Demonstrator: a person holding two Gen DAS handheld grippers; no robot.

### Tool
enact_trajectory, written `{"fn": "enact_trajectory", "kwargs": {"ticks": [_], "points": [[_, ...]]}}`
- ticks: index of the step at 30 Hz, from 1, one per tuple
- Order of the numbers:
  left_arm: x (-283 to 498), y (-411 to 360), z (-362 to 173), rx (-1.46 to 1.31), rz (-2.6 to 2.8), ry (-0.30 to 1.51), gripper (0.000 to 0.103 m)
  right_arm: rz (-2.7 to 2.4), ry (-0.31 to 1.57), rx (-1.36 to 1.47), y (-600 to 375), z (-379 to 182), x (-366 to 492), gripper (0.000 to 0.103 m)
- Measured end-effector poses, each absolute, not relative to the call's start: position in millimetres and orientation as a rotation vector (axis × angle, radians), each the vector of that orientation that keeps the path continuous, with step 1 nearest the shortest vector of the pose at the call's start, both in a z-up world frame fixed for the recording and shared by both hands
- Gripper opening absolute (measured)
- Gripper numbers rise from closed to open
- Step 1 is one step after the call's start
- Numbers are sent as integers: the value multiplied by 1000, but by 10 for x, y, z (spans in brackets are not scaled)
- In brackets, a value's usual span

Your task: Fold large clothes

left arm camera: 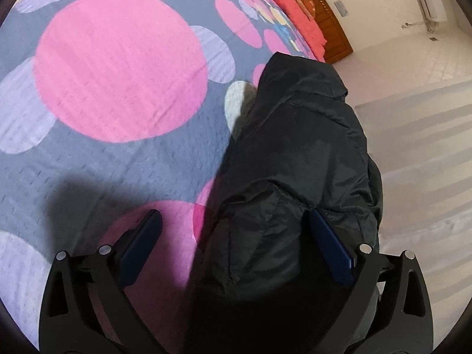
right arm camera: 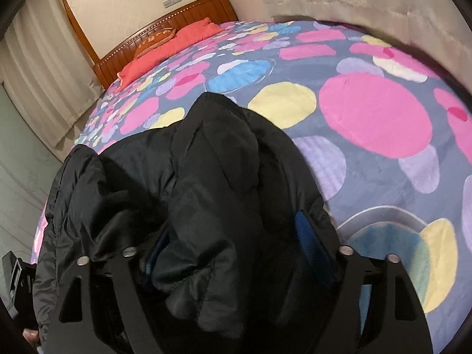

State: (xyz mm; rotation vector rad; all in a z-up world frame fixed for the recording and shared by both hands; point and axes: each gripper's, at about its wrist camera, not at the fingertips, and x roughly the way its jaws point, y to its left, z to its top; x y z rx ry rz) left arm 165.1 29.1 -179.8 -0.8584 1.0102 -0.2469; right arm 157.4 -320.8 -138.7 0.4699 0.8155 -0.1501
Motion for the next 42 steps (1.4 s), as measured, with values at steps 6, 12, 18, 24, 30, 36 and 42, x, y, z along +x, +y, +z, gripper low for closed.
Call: {"fn": "enact_trajectory", "kwargs": {"ticks": [6, 12, 18, 24, 30, 36, 42], "points": [[1667, 126, -1759, -836, -303, 995, 86, -104, 801, 512, -3212, -1466, 1549, 42], [1553, 36, -1443, -652, -272, 937, 81, -77, 795, 508, -3268, -1325, 1474, 45], [1546, 12, -1469, -704, -247, 930, 82, 10, 755, 585, -3262, -1089, 1296, 56], [1559, -4, -1485, -712, -241, 932, 82, 57, 784, 603, -3154, -1152, 1430, 62], [1533, -3, -1489, -730, -232, 938, 82, 79, 803, 614, -3055, -1257, 1542, 31], [1586, 8, -1453, -739, -240, 949, 82, 52, 754, 597, -3094, -1164, 1474, 12], [1567, 27, -1340, -729, -255, 928, 82, 8, 695, 548, -3189, -991, 1417, 7]]}}
